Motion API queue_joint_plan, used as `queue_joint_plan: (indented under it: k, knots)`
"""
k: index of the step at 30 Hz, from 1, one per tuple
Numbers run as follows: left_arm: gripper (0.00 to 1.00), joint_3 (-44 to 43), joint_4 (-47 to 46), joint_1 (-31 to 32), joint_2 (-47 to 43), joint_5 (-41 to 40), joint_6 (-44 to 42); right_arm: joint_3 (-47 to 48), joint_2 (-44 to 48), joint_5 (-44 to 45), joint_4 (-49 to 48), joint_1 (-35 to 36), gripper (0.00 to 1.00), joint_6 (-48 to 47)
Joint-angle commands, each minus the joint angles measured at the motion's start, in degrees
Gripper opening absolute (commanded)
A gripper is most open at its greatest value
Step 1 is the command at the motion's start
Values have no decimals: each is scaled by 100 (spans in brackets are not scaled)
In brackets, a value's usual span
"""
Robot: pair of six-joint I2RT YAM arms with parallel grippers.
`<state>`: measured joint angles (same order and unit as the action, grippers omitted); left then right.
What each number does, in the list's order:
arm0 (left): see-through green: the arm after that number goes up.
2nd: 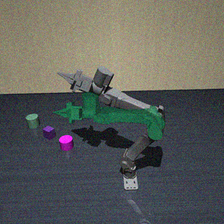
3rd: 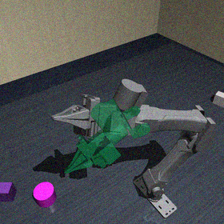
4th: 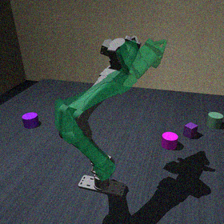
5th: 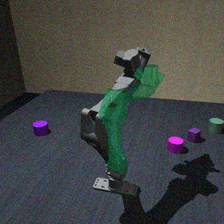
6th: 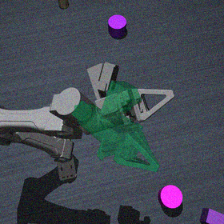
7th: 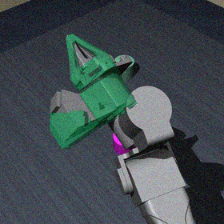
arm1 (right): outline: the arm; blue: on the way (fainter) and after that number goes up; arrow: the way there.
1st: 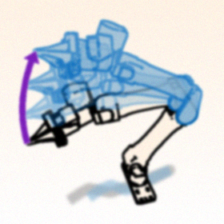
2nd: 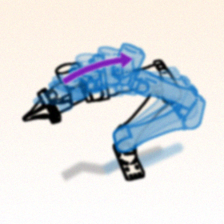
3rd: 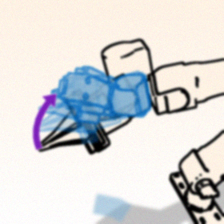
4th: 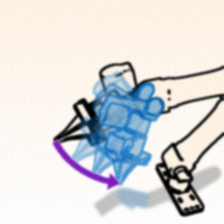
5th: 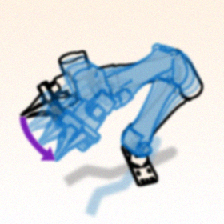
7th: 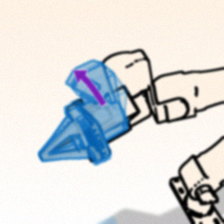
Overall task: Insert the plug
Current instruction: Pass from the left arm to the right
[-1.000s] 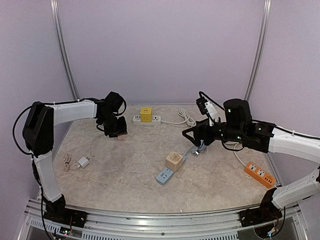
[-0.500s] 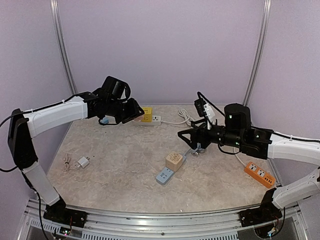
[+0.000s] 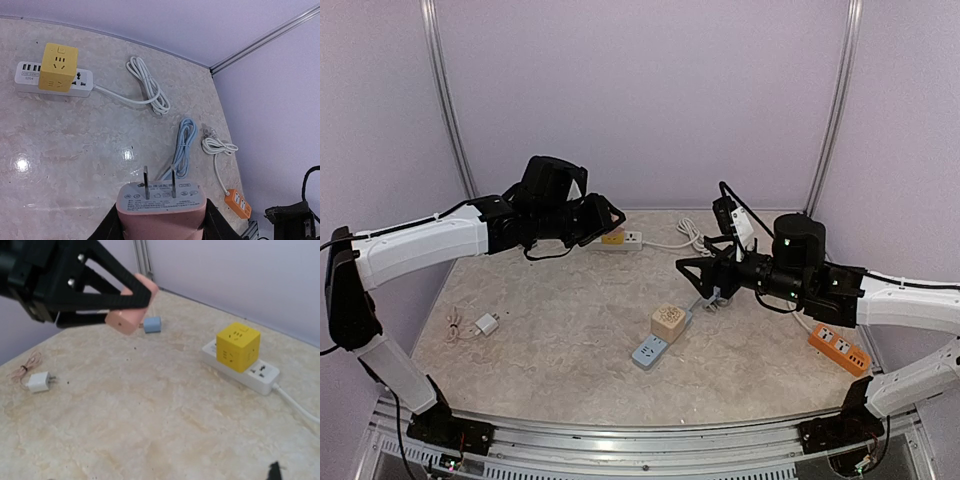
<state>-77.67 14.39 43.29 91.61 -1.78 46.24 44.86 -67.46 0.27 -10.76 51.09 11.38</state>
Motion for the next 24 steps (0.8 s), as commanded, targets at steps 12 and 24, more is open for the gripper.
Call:
queue_joint_plan:
  k: [12, 24]
  knots:
    - [30, 455, -988, 358, -475, -207, 327, -98, -624, 179, -1233, 310, 86, -141]
    - [31, 753, -1576, 540, -501, 67, 515, -317, -771, 211, -2031, 333, 86, -357]
